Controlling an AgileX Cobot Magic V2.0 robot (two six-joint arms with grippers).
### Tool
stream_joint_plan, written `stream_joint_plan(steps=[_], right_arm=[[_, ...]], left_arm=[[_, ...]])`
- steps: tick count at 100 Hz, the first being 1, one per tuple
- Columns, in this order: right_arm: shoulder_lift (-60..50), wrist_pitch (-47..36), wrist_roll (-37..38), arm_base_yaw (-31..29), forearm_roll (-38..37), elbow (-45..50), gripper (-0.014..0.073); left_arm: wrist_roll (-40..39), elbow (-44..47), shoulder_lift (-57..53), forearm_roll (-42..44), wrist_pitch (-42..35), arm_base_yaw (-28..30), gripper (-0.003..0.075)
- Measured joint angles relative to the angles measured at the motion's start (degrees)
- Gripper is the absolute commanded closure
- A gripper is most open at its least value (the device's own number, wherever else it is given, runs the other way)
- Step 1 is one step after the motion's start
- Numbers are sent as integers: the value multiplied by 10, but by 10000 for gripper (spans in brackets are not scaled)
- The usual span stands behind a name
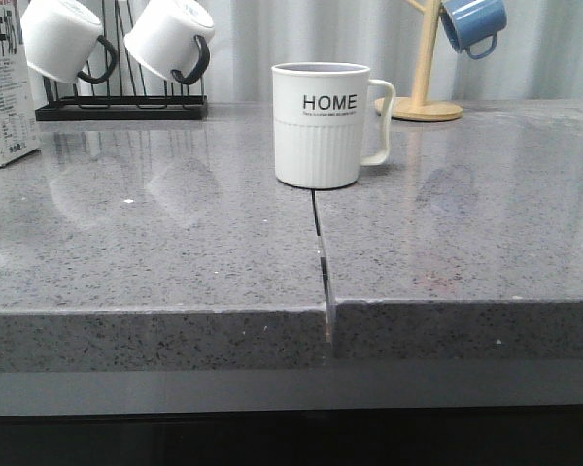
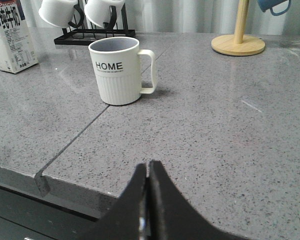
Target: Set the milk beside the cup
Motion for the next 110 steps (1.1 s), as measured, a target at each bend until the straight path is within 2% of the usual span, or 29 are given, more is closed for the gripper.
stream_joint_plan(steps=[23, 36, 78, 110], right_arm=[[0, 0, 0, 0, 0, 0, 662], [0, 0, 0, 0, 0, 0, 662], [0, 0, 0, 0, 0, 0, 662], [0, 0, 0, 0, 0, 0, 662]], left_arm=[[0, -50, 75, -14, -37, 16, 105], [0, -55, 102, -19, -92, 23, 105], [0, -75, 180, -9, -186, 24, 105], [-28, -81, 231, 13, -267, 24, 105]])
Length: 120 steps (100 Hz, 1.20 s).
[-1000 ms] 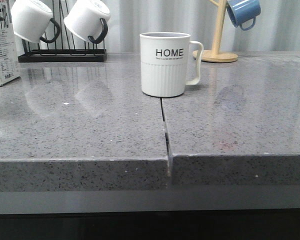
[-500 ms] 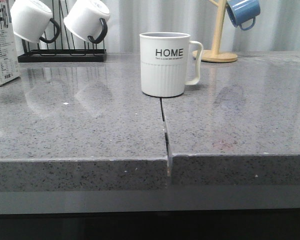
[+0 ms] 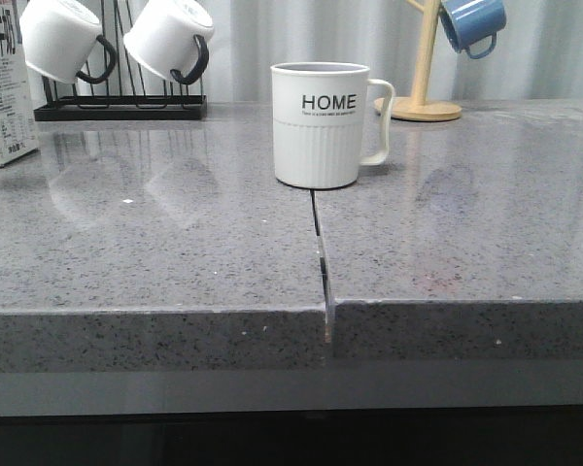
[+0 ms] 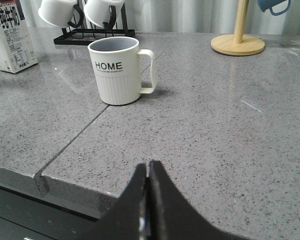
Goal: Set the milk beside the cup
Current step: 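Grasp the milk carton around its body with the left gripper, then lift the carton and carry it toward the mug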
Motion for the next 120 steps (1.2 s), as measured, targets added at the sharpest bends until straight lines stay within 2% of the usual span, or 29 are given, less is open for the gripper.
stream_joint_plan(steps=[26, 39, 48, 72, 82, 88, 101, 120], right_arm=[[0, 0, 0, 0, 0, 0, 662], [0, 0, 0, 0, 0, 0, 662], [0, 0, 0, 0, 0, 0, 662], [0, 0, 0, 0, 0, 0, 662], [0, 0, 0, 0, 0, 0, 662], [0, 0, 0, 0, 0, 0, 662], [0, 0, 0, 0, 0, 0, 662], [0, 0, 0, 0, 0, 1, 662]], left_arm=[[-2, -35, 62, 2, -46, 5, 106], [-2, -43, 95, 2, -108, 13, 123], [-2, -44, 111, 2, -145, 15, 195], [-2, -43, 121, 4, -203, 15, 528], [-3, -42, 121, 4, -227, 12, 618], [-3, -36, 118, 5, -231, 8, 643], [-3, -21, 94, 5, -218, -10, 646], [-3, -17, 29, 5, -111, -64, 646]])
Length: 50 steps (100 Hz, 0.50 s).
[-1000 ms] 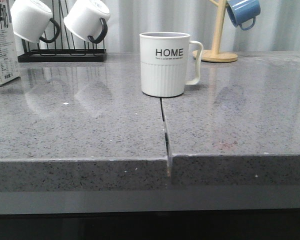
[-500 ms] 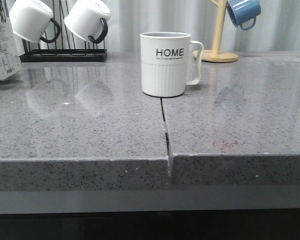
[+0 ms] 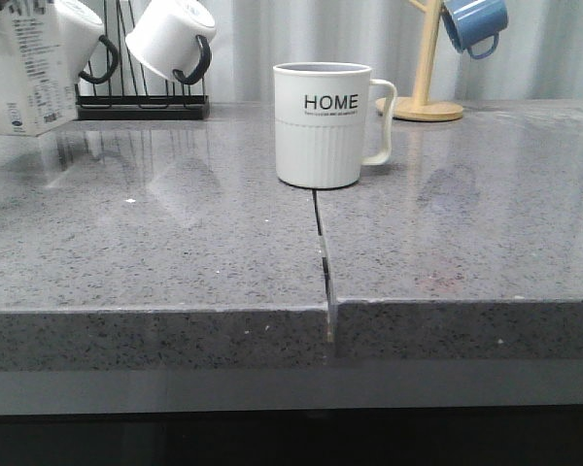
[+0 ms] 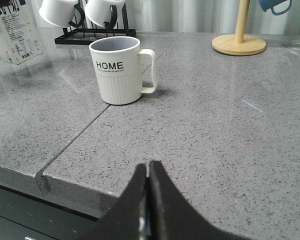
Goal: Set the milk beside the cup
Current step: 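Lift the carton and carry it toward the mug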
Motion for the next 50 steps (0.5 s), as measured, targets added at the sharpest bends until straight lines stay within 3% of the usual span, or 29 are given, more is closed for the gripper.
stream_joint_plan(steps=[33, 50], right_arm=[[0, 0, 0, 0, 0, 0, 662], [0, 0, 0, 0, 0, 0, 662]], left_arm=[[0, 0, -74, -24, 152, -108, 646], [2, 0, -74, -41, 167, -152, 645]])
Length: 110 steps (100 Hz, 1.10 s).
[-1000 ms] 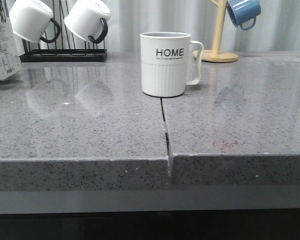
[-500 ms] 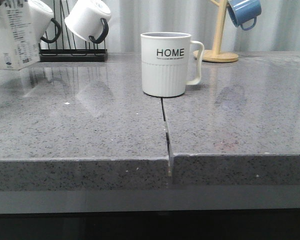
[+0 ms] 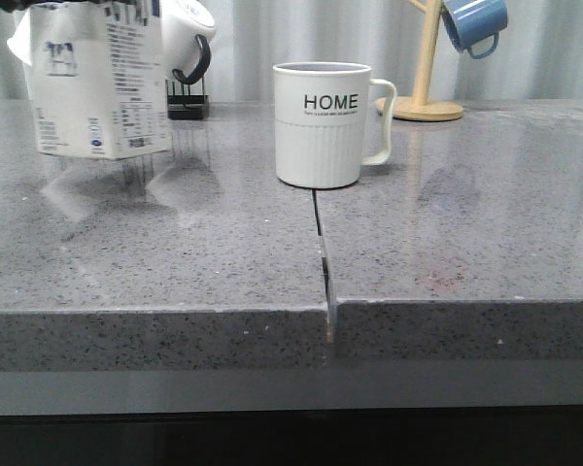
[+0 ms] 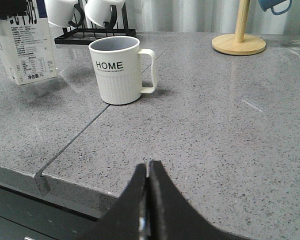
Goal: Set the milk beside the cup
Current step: 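Lift the carton and carry it toward the mug, then lower the carton beside the mug and open the left gripper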
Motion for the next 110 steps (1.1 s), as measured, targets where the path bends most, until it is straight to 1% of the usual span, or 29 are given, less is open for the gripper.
stream_joint_plan(steps=[23, 42, 61, 100, 104, 107, 110], right_arm=[[0, 0, 0, 0, 0, 0, 662], [0, 0, 0, 0, 0, 0, 662], [0, 0, 0, 0, 0, 0, 662], [0, 0, 0, 0, 0, 0, 662], [0, 0, 0, 0, 0, 0, 662], [0, 0, 0, 0, 0, 0, 662], [0, 0, 0, 0, 0, 0, 662]], left_arm=[[49, -34, 37, -45, -20, -34, 646], [52, -69, 80, -52, -37, -49, 646], [57, -96, 119, -53, -61, -51, 646], [58, -126, 170, -59, -62, -73, 645], [58, -126, 171, -59, -62, -73, 630], [58, -126, 172, -60, -62, -73, 605], [58, -126, 174, -61, -63, -73, 552]])
